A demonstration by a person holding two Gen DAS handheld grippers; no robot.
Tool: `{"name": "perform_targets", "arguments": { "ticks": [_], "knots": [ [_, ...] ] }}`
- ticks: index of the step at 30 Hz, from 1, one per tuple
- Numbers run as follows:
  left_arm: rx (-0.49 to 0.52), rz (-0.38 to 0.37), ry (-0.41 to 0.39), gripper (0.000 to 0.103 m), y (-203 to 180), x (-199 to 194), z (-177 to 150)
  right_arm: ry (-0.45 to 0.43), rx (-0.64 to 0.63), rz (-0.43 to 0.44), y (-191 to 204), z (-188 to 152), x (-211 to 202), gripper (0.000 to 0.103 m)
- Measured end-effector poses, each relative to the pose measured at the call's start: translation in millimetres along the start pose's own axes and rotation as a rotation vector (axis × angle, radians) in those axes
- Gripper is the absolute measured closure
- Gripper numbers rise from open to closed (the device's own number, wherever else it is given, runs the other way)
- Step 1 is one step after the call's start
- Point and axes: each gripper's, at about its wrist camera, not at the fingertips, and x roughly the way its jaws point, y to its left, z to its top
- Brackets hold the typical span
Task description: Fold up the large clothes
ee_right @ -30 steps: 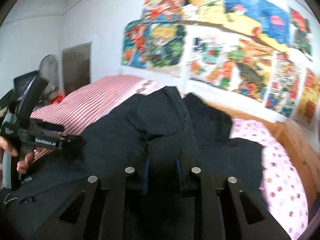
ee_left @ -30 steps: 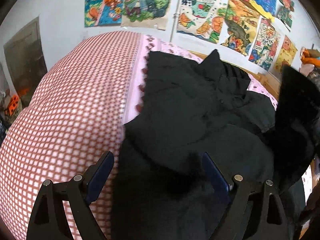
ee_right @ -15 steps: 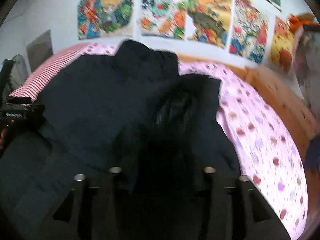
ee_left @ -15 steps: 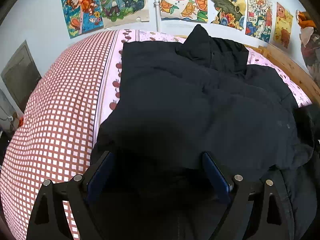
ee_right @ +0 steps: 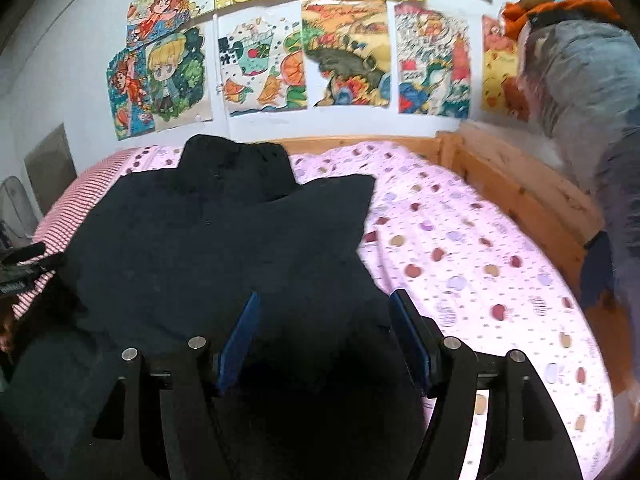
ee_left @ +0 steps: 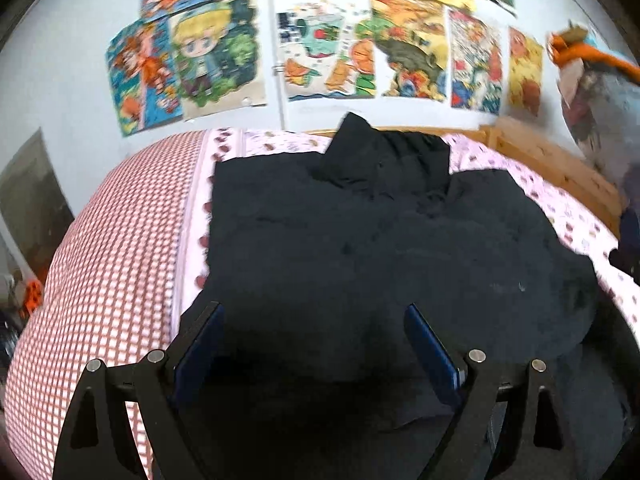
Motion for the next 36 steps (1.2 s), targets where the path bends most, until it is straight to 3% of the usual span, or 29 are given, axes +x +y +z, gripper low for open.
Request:
{"name": "perform_targets", "arguments": {
  "ticks": [3,5,8,13,17,27,31,36],
  "knots": [
    [0.033,-0.006,0.038,0.014,-11,14,3,0.058,-0.079,0.047,21,-5,18,0.044],
    [0.049,0.0,0.08,0.014,-15,25,3,0.101,-0.128,0.065,32,-9,31,0.061],
    [0.049,0.008,0.139,0.014,-18,41,0,0.153,-0.183,0.056,46,-14,50,0.069],
    [0.076,0.034,0.212,0.008,-25,62,-9,0.252,-0.193,0.026,52,-20,83,0.069],
    [0.133,0.078,0.223,0.007,-36,77,-22,0.3,-0.176,0.036,53,-30,103,0.069],
    [0.161,0.113,0.208,0.006,-40,88,-39,0.289,-0.193,0.022,61,-49,111,0.068],
    [0.141,0.091,0.199,0.006,-35,85,-36,0.273,-0.197,0.015,63,-51,105,0.068],
    [0.112,0.09,0.177,0.006,-30,63,-27,0.274,-0.211,-0.002,61,-42,93,0.06]
  ]
}}
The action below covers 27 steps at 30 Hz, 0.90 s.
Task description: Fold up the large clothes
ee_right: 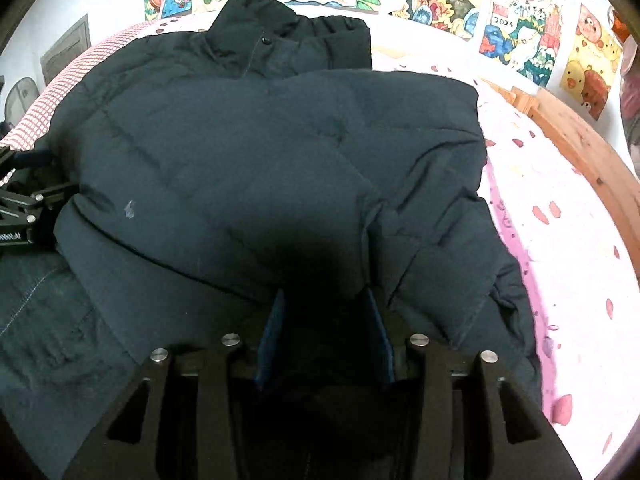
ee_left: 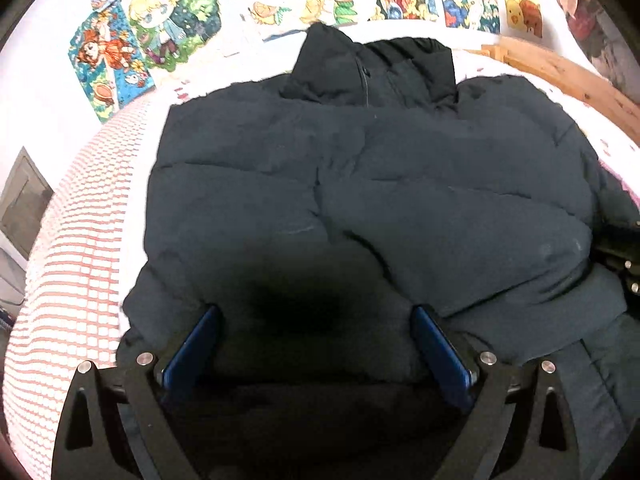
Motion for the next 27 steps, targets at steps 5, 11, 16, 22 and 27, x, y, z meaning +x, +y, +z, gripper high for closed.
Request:
{"name": "perform_targets", "arguments": {
  "ticks": [5,11,16,22,27],
  "knots": [
    [-0.064,-0.039,0.002,0.006,11,-31,-1,-0.012,0.056,0.022,-7,-1,-35,0.04],
    [-0.173,-0.096,-0.011,0.006,24,-76,-1,-0.076,0.078,0.033,-10,-7,-89,0.032],
    [-0.252,-0.133,-0.057,0.006,37,-123,2,-0.154,0.074,0.036,-9,-7,-151,0.03],
    [-0.282,-0.159,-0.145,0.006,48,-185,-3,-0.221,0.119,0.047,-12,-13,-222,0.024],
    [-0.253,-0.14,-0.182,0.006,52,-232,-7,-0.23,0.155,0.029,-20,-16,-265,0.024]
  ]
}}
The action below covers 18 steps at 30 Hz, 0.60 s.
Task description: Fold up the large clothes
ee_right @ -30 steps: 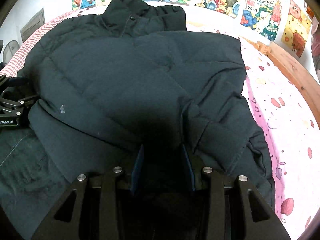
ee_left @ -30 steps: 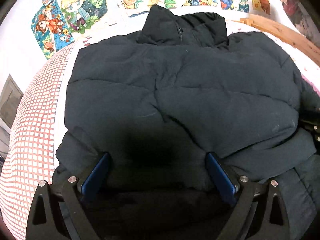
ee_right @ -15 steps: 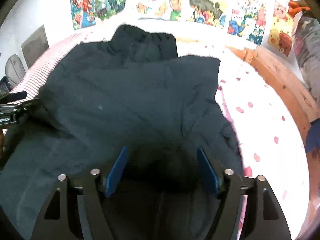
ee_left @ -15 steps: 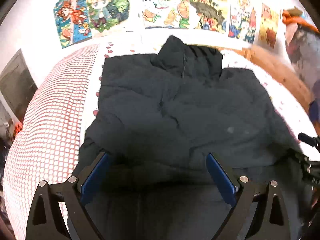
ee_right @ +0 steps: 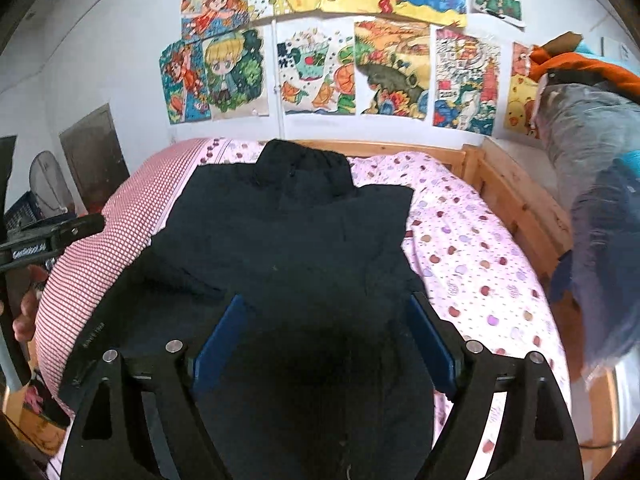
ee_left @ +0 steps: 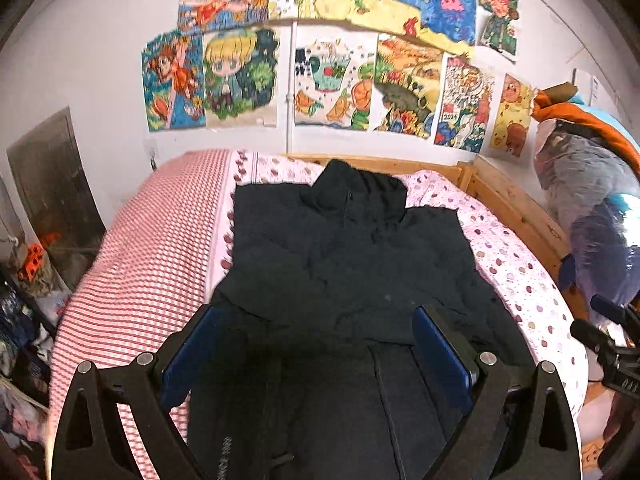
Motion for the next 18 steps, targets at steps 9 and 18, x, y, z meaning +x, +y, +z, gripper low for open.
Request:
{"name": "perform_targets", "arguments": {
  "ticks": [9,18],
  "knots": [
    [0.006,0.035,-0.106,0.002,1,-67,33,-0.065,-0.002,-0.068,0,39,-50,0.019],
    [0.085,0.116,-0.114,0.002,-21,6,72,-0.155,-0.075,-0.027,20,89,15,0.017]
  ]
}}
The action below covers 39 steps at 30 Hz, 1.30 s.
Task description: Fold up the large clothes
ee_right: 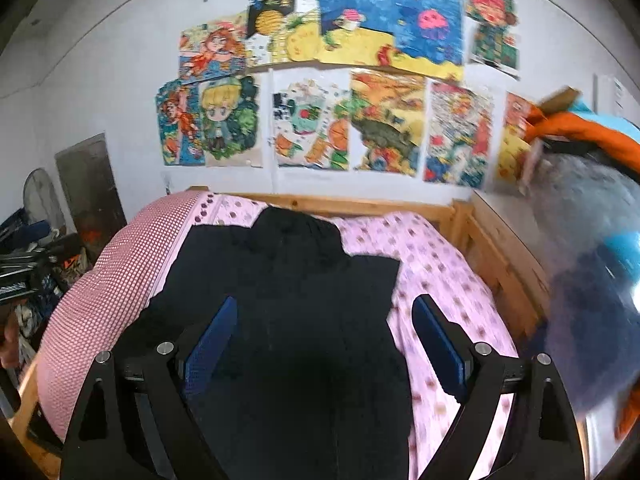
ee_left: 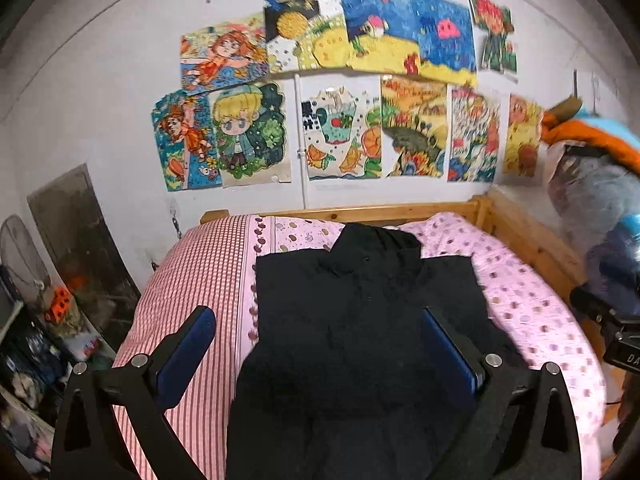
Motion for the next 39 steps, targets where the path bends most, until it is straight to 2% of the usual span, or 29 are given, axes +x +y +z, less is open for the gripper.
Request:
{"name": "perform_targets", "arguments": {
  "ticks": [3,7,11,16,18,20,23,26,30,32,34,36,38,39],
  "knots": [
    [0.033,0.007,0.008,0.002,-10,40,8,-0.034,-0.018,0.009,2,9,44,0.017],
    [0.031,-0.011,0.019,0.002,-15,95,19,-0.066,0.022,0.058,-4,12,98,0.017],
    [0.013,-0.034,0.011,0.002,-14,140,33,-0.035,0.068,0.061,-13,15,151,0.017],
    [0.001,-0.013,0.033,0.002,-17,203,49,0.009,0.192,0.076,-35,20,228,0.018],
    [-0.018,-0.008,0.045,0.002,-17,230,54,0.031,0.232,0.085,-41,19,257,0.021],
    [-0.037,-0.006,0.055,0.002,-19,255,58,0.053,0.265,0.093,-45,16,288,0.033],
    [-0.046,-0.004,0.069,0.002,-23,289,61,0.08,0.314,0.116,-50,9,330,0.044],
    [-0.04,0.0,0.078,0.005,-31,322,62,0.1,0.328,0.139,-50,4,362,0.046],
    [-0.062,-0.008,0.125,0.022,-41,364,62,0.117,0.339,0.16,-45,0,397,0.048],
    [-0.077,-0.012,0.14,0.031,-43,378,62,0.125,0.348,0.158,-44,-1,409,0.053],
    [-0.09,-0.027,0.161,0.046,-47,391,62,0.126,0.359,0.161,-44,-2,420,0.055],
    [-0.1,-0.039,0.154,0.052,-49,396,63,0.124,0.375,0.16,-46,-5,430,0.061],
    [-0.113,-0.061,0.148,0.063,-51,399,65,0.127,0.416,0.168,-51,-9,437,0.075],
    [-0.117,-0.073,0.151,0.076,-52,399,66,0.119,0.435,0.183,-53,-11,437,0.078]
  ]
}}
